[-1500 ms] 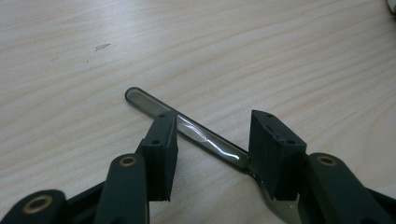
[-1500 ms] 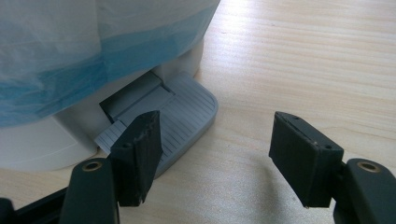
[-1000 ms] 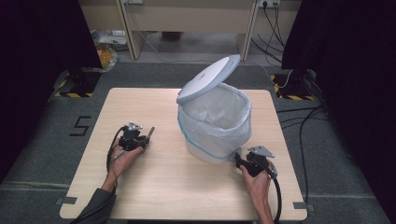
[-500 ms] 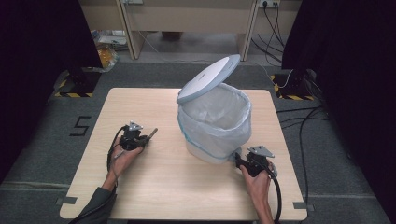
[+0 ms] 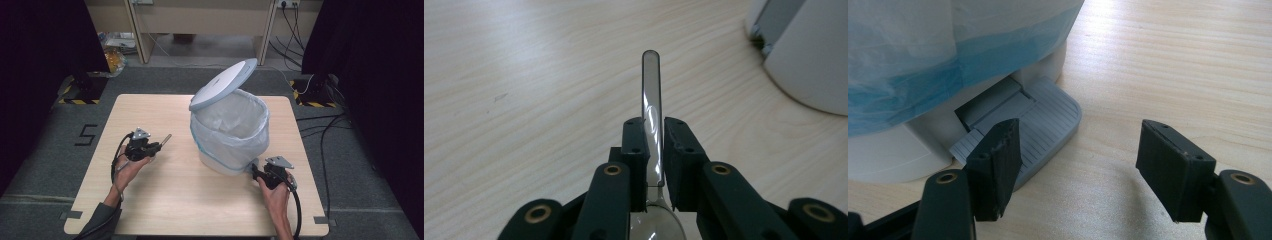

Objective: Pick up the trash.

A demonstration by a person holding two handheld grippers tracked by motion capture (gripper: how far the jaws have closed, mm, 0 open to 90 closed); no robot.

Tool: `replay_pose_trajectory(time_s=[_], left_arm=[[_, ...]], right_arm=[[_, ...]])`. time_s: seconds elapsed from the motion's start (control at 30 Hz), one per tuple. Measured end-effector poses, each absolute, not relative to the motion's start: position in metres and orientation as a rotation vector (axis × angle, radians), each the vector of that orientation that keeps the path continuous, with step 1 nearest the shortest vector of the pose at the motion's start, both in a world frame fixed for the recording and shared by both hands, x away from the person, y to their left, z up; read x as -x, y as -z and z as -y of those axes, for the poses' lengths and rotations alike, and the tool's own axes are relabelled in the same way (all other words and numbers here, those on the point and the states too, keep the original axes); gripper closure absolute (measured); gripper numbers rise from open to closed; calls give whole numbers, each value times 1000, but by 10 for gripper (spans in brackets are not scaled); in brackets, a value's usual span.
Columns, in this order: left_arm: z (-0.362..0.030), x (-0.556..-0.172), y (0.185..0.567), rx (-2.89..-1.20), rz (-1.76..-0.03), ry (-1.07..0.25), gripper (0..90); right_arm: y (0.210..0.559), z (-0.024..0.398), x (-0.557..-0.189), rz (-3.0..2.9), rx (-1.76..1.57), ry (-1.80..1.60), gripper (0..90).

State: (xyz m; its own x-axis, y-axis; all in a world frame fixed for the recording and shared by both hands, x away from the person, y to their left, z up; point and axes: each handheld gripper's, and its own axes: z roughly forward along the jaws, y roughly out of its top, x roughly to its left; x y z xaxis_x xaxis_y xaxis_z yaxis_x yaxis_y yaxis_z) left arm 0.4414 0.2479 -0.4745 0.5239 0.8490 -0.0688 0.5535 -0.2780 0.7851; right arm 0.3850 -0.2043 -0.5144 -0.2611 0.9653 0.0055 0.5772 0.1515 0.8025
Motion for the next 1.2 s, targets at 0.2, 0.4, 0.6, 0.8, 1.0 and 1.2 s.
replay_pose_trajectory(time_s=[0.2,0.4,0.6,0.8,1.0,1.2], left_arm=[[-246,-423,455,-1955,-1090,-467,795],[-246,-407,438,-1924,-1045,-463,795],[-242,-393,419,-1915,-979,-448,795],[-234,-380,396,-1910,-899,-452,795],[-228,-372,380,-1896,-845,-434,795],[-223,-367,370,-1900,-801,-433,795]], right_arm=[[514,204,-385,-1909,-1462,-964,340],[515,204,-385,-1908,-1461,-964,340],[514,204,-385,-1908,-1462,-964,340],[514,204,-385,-1909,-1462,-962,340],[514,204,-385,-1908,-1460,-961,340],[514,204,-385,-1909,-1461,-962,340]])
